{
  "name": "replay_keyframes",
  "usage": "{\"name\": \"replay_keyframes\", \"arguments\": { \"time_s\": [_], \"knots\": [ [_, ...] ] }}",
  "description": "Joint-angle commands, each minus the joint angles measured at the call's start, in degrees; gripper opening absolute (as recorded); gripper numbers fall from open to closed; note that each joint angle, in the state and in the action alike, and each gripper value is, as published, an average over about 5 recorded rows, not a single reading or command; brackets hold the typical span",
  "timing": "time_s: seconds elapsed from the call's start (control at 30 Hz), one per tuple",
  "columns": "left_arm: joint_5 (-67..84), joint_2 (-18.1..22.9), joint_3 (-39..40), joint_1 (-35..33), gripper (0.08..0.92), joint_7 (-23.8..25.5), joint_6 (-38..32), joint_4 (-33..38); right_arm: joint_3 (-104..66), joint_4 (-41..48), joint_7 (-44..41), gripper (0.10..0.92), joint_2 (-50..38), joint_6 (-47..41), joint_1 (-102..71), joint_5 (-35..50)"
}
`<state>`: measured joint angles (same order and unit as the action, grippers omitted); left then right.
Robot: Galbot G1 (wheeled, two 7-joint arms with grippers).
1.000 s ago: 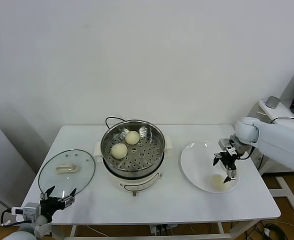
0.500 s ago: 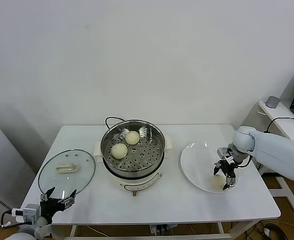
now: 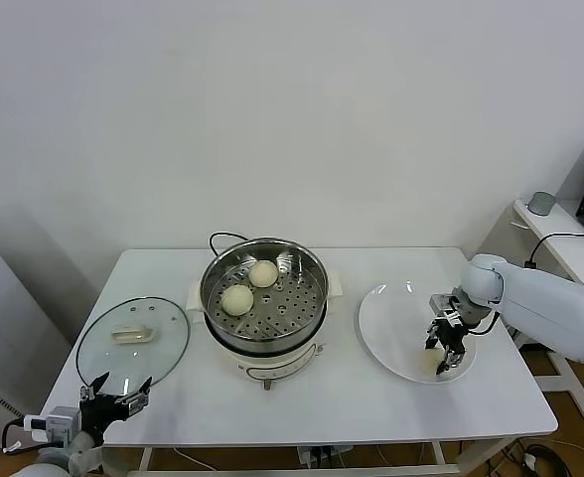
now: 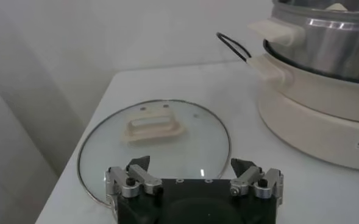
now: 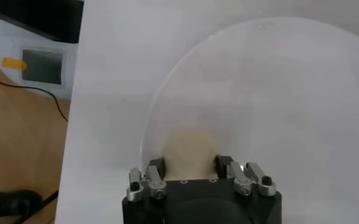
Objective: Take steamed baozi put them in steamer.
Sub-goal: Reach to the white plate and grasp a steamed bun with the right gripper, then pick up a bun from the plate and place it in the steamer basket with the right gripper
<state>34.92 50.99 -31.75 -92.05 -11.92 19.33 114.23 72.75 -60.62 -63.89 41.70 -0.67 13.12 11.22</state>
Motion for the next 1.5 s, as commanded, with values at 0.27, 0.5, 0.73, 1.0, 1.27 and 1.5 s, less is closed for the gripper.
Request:
{"name": "replay_keyframes", "arguments": {
  "time_s": [0.27, 0.5, 0.73, 1.0, 1.27, 1.5],
  "knots": [
    [-0.1, -0.3, 0.6, 0.5, 0.823, -0.1, 0.2, -0.3, 6.1, -4.1, -3.3, 0.501, 0.5, 1.5, 19.9, 6.3],
    [-0.3, -0.3, 1.1, 0.8, 0.823, -0.1, 0.2, -0.2, 3.7, -5.0, -2.9, 0.501, 6.8, 8.8, 26.9, 8.9],
    [-0.4, -0.6, 1.3, 0.6, 0.823, -0.1, -0.1, -0.1, -0.7, -6.5, -0.4, 0.501, 13.6, 17.7, 27.8, 6.4],
    [-0.3, -1.3, 1.1, 0.6, 0.823, -0.1, -0.3, -0.3, -4.0, -6.2, 3.1, 0.501, 22.9, 28.7, 25.1, -0.3],
    [-0.5, -1.2, 1.3, 0.6, 0.823, -0.1, -0.3, -0.4, -5.3, -6.3, 5.2, 0.501, 30.6, 39.2, 21.1, -6.9],
    [-0.6, -1.2, 1.1, 0.3, 0.823, -0.1, -0.5, -0.3, -5.1, -10.5, 6.3, 0.501, 31.9, 44.3, 18.4, -13.1]
  ]
}}
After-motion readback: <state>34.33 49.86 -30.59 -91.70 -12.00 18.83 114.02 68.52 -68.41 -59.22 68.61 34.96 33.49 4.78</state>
